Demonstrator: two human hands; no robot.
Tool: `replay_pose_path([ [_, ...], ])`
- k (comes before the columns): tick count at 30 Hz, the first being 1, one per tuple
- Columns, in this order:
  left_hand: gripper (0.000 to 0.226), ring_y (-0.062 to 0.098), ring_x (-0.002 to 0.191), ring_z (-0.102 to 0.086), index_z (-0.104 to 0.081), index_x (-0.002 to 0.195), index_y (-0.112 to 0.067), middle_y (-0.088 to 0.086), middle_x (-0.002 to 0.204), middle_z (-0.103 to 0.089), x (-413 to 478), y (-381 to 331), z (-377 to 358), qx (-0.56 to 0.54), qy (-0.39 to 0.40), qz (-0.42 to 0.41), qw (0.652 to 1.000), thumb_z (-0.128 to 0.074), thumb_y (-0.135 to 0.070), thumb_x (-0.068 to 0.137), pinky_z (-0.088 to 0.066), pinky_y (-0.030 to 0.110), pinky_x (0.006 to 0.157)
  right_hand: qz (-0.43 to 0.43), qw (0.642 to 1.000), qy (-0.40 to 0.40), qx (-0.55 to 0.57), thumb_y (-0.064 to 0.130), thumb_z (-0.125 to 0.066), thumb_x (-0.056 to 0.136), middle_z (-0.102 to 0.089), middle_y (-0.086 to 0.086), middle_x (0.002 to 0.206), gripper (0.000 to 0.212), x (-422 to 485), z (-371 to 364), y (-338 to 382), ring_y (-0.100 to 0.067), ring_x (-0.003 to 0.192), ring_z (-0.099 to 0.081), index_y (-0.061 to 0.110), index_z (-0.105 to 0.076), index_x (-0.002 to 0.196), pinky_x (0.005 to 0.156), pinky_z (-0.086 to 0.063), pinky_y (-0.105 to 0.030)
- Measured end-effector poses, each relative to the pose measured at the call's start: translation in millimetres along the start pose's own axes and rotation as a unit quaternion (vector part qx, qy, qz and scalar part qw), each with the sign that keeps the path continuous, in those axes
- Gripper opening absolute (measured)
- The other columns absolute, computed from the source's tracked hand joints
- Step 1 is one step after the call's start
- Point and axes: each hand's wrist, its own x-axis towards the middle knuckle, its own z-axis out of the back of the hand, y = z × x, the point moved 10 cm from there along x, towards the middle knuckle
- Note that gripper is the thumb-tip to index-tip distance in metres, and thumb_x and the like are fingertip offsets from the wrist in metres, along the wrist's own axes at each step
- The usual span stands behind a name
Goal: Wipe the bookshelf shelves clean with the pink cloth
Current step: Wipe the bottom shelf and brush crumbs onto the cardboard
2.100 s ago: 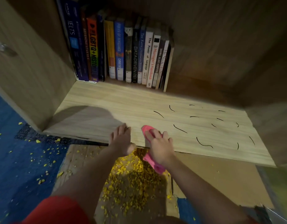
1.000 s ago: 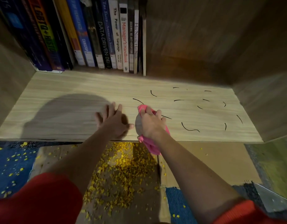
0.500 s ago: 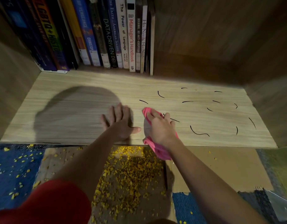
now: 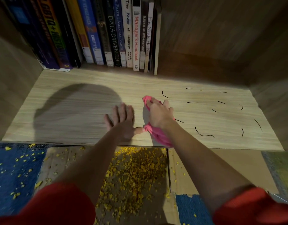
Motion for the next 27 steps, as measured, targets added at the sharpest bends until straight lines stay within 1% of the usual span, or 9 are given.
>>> replay_pose_path([
  [3, 0.099, 0.033, 0.136, 0.032, 0.023, 0.146, -0.019, 0.007, 0.149, 0.036, -2.1, -0.6, -0.1, -0.005, 0.006, -0.004, 1.0, -0.039, -0.067, 0.086, 0.015, 0.058, 0.107, -0.004, 1.0, -0.002, 0.011, 0.021, -0.073, 0.078, -0.028, 0.003, 0.147, 0.077, -2.6, -1.6, 0.5, -0.033, 0.124, -0.028, 0.019, -0.031, 0.143, 0.103, -0.031, -0.051],
  [7, 0.1, 0.03, 0.136, 0.034, 0.025, 0.145, -0.019, 0.006, 0.148, 0.038, -2.5, 0.1, 0.6, -0.018, 0.004, -0.002, 1.0, -0.042, -0.064, 0.086, 0.017, 0.057, 0.107, 0.028, 0.999, -0.013, -0.011, 0.037, -0.077, 0.071, -0.02, 0.01, 0.152, 0.092, -31.5, -15.3, -1.8, -0.032, 0.124, -0.027, 0.023, -0.025, 0.146, 0.101, -0.03, -0.048],
  [9, 0.101, 0.03, 0.136, 0.034, 0.026, 0.144, -0.019, 0.006, 0.148, 0.039, -2.5, -0.8, 0.8, -0.017, 0.004, -0.004, 1.0, -0.042, -0.065, 0.086, 0.017, 0.056, 0.107, 0.026, 1.0, -0.013, -0.009, 0.034, -0.079, 0.07, -0.021, 0.011, 0.152, 0.092, -26.1, -11.4, -4.1, -0.031, 0.123, -0.027, 0.024, -0.027, 0.146, 0.1, -0.03, -0.047],
  [14, 0.101, 0.03, 0.136, 0.033, 0.024, 0.145, -0.019, 0.005, 0.149, 0.036, -2.6, -0.3, 1.3, -0.025, 0.004, 0.0, 1.0, -0.042, -0.066, 0.085, 0.018, 0.055, 0.107, 0.009, 1.0, -0.012, 0.024, 0.022, -0.073, 0.077, -0.025, 0.005, 0.151, 0.08, 6.0, 5.9, 0.4, -0.034, 0.124, -0.027, 0.025, -0.03, 0.145, 0.101, -0.028, -0.048],
  [16, 0.1, 0.029, 0.137, 0.033, 0.024, 0.145, -0.02, 0.004, 0.149, 0.036, -3.2, -0.6, 0.7, -0.025, 0.004, 0.002, 1.0, -0.041, -0.066, 0.086, 0.018, 0.055, 0.107, 0.016, 1.0, -0.019, 0.019, 0.023, -0.072, 0.079, -0.024, 0.005, 0.151, 0.077, 2.3, 3.1, 2.7, -0.035, 0.124, -0.026, 0.025, -0.03, 0.144, 0.1, -0.028, -0.048],
  [20, 0.102, 0.03, 0.137, 0.032, 0.025, 0.145, -0.02, 0.004, 0.149, 0.036, -2.9, -0.2, 0.5, -0.016, 0.008, 0.002, 1.0, -0.04, -0.069, 0.083, 0.016, 0.056, 0.108, 0.061, 0.997, -0.029, -0.037, 0.03, -0.065, 0.084, -0.021, 0.006, 0.153, 0.073, -17.7, -10.0, 3.9, -0.034, 0.123, -0.027, 0.028, -0.025, 0.145, 0.099, -0.03, -0.048],
  [22, 0.103, 0.03, 0.137, 0.032, 0.025, 0.145, -0.019, 0.004, 0.149, 0.037, -3.2, 0.0, 0.5, -0.022, 0.007, -0.001, 1.0, -0.04, -0.069, 0.083, 0.016, 0.056, 0.108, 0.048, 0.998, -0.026, -0.028, 0.032, -0.07, 0.08, -0.023, 0.007, 0.152, 0.079, -9.1, -4.4, 1.0, -0.033, 0.122, -0.028, 0.027, -0.027, 0.145, 0.1, -0.03, -0.047],
  [24, 0.102, 0.029, 0.136, 0.033, 0.026, 0.144, -0.018, 0.003, 0.148, 0.038, -4.1, -1.1, 1.6, -0.03, 0.0, -0.004, 1.0, -0.041, -0.066, 0.085, 0.017, 0.055, 0.108, 0.027, 0.999, -0.024, 0.005, 0.03, -0.074, 0.076, -0.026, 0.006, 0.15, 0.08, 4.7, 5.2, 3.0, -0.033, 0.123, -0.028, 0.024, -0.031, 0.144, 0.1, -0.029, -0.048],
  [27, 0.101, 0.028, 0.136, 0.033, 0.026, 0.145, -0.019, 0.002, 0.149, 0.037, -4.8, -0.3, 2.2, -0.032, -0.005, 0.002, 0.999, -0.042, -0.065, 0.086, 0.018, 0.054, 0.108, 0.024, 0.999, -0.024, 0.005, 0.03, -0.073, 0.077, -0.029, 0.003, 0.149, 0.079, 9.4, 5.3, 11.0, -0.033, 0.123, -0.028, 0.022, -0.03, 0.144, 0.101, -0.029, -0.049],
])
